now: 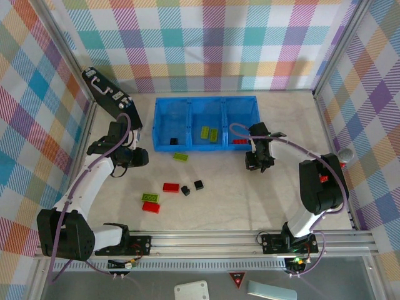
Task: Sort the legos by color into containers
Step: Pick up the lego from the middle-right of the table.
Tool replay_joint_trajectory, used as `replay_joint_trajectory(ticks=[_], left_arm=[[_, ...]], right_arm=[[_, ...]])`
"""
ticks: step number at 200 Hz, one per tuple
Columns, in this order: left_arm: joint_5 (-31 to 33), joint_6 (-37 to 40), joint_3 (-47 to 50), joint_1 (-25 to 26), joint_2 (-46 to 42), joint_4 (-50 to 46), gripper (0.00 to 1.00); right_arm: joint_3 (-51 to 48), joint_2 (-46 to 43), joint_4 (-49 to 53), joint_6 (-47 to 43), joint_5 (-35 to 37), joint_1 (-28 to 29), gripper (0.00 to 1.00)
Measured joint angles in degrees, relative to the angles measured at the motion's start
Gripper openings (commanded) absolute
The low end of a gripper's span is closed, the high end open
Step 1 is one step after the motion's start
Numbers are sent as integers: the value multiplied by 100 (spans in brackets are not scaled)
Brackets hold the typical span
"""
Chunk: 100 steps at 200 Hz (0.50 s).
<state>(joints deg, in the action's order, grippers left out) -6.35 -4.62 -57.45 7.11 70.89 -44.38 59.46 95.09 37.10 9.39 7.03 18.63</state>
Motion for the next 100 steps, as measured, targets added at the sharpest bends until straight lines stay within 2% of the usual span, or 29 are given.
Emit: replay_joint_trajectory(ticks=[55, 100], left_arm=[[0, 2, 0, 2, 0, 2, 40], [-7, 4, 0, 2, -2, 20, 40]], right_arm=[[157, -70, 160, 11, -63, 13, 40], [315, -173, 337, 87, -61, 238, 39]])
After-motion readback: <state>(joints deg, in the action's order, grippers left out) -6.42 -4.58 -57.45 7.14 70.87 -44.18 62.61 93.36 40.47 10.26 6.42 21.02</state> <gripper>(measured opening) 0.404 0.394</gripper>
